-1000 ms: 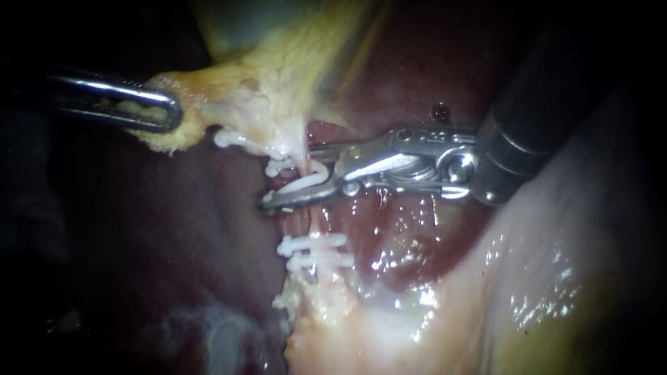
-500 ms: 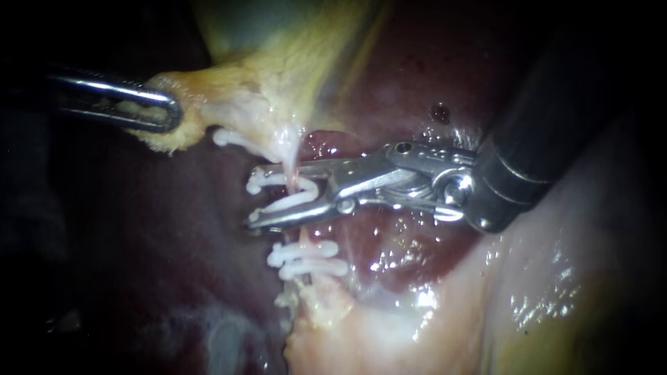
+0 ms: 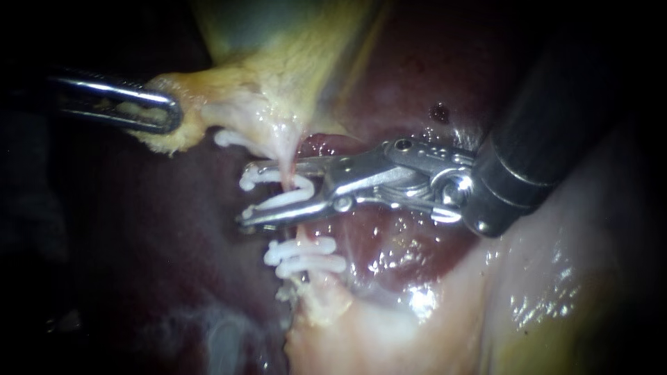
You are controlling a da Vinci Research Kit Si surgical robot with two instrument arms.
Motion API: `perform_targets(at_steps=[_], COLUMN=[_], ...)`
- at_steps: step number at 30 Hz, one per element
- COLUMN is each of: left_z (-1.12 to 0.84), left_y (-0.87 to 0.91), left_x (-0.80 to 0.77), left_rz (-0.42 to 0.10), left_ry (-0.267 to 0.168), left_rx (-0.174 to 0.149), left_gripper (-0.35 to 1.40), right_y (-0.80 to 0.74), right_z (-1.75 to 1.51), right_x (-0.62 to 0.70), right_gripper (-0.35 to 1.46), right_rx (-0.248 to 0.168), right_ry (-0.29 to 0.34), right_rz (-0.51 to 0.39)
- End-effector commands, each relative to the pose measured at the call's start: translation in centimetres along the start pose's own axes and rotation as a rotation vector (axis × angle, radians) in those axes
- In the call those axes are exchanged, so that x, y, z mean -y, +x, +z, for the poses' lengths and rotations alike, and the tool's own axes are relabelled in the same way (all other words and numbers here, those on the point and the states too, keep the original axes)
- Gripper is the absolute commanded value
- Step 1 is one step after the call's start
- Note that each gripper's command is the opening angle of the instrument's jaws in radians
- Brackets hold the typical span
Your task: Clipping third clip right tube
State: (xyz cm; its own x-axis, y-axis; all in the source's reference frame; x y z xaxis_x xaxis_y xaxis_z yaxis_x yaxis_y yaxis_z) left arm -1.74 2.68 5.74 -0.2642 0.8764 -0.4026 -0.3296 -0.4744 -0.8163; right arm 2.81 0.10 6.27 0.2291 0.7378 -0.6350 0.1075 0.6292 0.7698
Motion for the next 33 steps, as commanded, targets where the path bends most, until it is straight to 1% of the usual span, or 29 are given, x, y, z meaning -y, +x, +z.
perform_targets(at_steps=[1, 6, 12, 22, 33], left_z=[0.00, 0.00, 0.01, 0.01, 0.01], left_y=[0.00, -0.01, -0.01, -0.02, -0.02], left_x=[0.00, 0.02, 0.02, 0.02, 0.02], left_rz=[0.000, 0.001, 0.001, 0.001, 0.001], left_ry=[0.001, 0.001, 0.001, 0.001, 0.002], left_rx=[0.000, 0.000, 0.000, 0.000, 0.000], left_gripper=[-0.35, -0.35, -0.35, -0.35, -0.35], right_y=[-0.01, -0.02, -0.03, -0.04, -0.06], right_z=[-0.02, -0.05, -0.07, -0.11, -0.15], right_x=[0.00, -0.03, -0.03, -0.05, -0.08], right_gripper=[0.41, 0.38, 0.30, 0.10, -0.07], right_rx=[0.002, 0.000, -0.001, -0.001, 0.000], right_ry=[0.004, -0.008, -0.013, -0.013, -0.014], right_rz=[0.010, 0.015, 0.051, 0.074, 0.080])
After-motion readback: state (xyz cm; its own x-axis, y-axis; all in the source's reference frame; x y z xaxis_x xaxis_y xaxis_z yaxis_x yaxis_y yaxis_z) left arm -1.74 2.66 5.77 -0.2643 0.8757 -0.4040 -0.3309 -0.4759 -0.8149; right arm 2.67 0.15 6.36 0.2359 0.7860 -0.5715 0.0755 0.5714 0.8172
